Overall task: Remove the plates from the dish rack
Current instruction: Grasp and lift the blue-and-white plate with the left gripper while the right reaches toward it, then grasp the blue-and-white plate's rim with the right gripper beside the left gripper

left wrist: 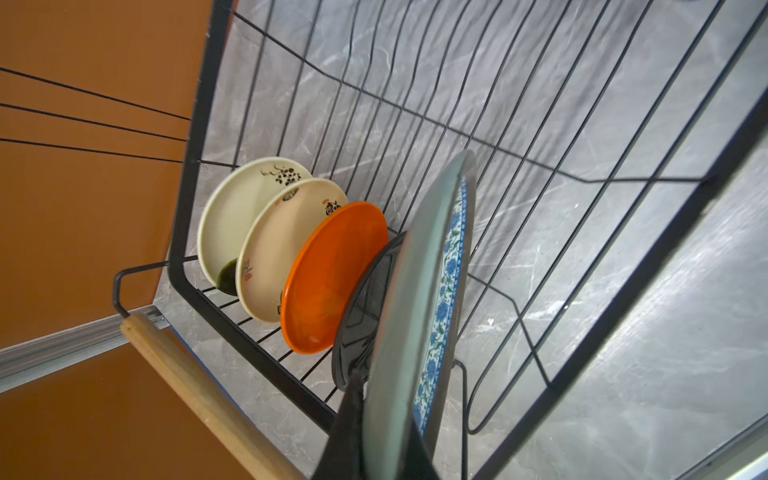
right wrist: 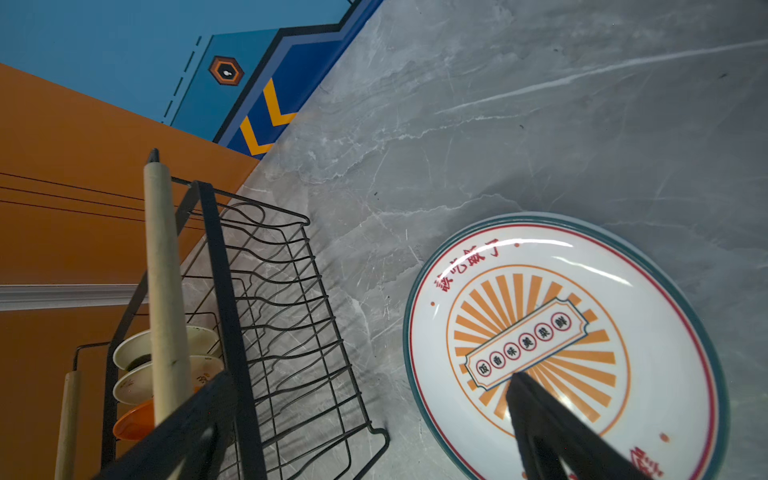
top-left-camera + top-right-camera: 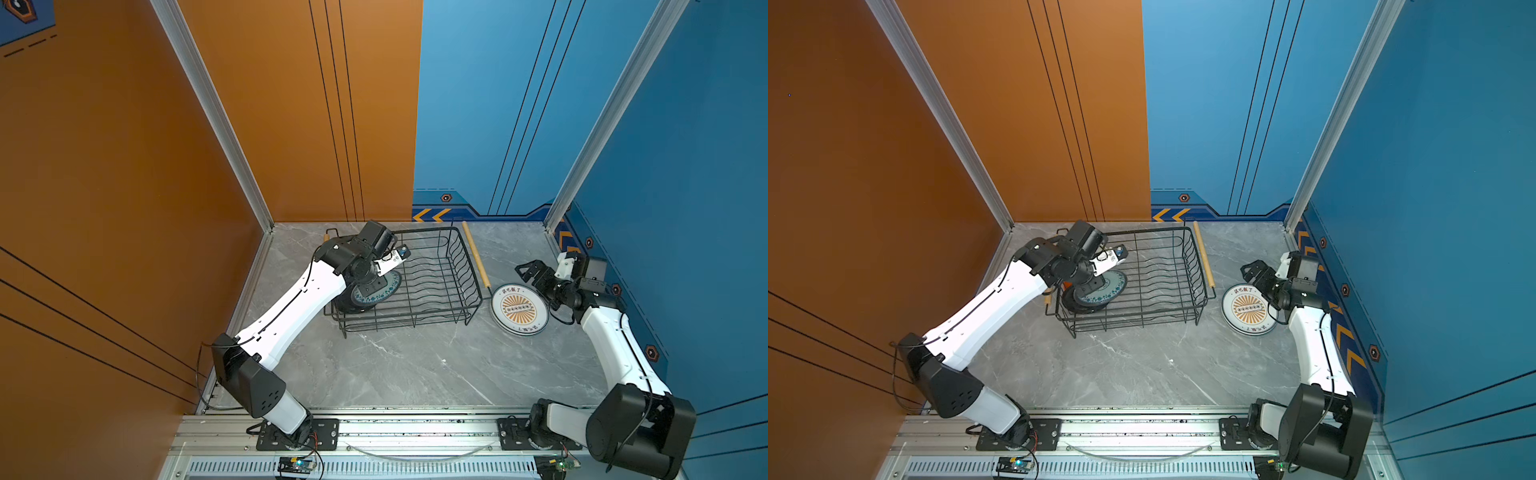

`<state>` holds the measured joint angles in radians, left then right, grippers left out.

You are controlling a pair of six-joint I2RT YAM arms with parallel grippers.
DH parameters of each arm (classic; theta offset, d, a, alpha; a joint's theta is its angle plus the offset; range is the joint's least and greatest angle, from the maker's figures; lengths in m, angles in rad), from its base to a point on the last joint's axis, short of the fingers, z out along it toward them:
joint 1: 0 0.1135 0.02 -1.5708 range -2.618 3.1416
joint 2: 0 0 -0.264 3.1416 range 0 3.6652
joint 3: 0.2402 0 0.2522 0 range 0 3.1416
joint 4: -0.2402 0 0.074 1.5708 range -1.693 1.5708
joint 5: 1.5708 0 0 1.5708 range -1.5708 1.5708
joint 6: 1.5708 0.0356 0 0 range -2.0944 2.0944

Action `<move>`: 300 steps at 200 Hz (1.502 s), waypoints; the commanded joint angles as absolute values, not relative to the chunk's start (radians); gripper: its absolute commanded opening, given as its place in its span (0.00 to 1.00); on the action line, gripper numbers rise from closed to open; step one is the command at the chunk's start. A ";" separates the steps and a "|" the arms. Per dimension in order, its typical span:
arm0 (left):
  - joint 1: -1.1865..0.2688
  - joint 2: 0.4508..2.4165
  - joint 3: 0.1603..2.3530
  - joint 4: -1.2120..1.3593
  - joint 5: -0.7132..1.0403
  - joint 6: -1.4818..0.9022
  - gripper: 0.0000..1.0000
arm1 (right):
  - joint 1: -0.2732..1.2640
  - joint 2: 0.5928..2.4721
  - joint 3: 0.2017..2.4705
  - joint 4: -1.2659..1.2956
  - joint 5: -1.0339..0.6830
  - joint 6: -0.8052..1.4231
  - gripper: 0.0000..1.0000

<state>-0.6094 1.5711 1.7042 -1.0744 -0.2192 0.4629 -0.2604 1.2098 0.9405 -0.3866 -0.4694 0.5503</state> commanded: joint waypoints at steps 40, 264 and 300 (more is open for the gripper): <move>-0.572 1.616 1.927 -1.054 -0.017 0.046 0.00 | -0.169 1.136 0.937 -0.171 -0.682 0.688 1.00; -0.615 1.493 1.422 -0.289 0.239 -0.786 0.00 | 0.313 1.437 0.894 0.472 -0.719 1.059 0.55; -0.611 1.509 1.411 -0.276 0.250 -0.796 0.00 | 0.316 1.515 0.863 0.719 -0.772 1.225 0.33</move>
<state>-0.6117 1.5024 1.4227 -0.3439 0.1963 -0.7769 0.3088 1.4719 0.8913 0.4969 -0.7174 1.0840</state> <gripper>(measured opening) 0.107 0.380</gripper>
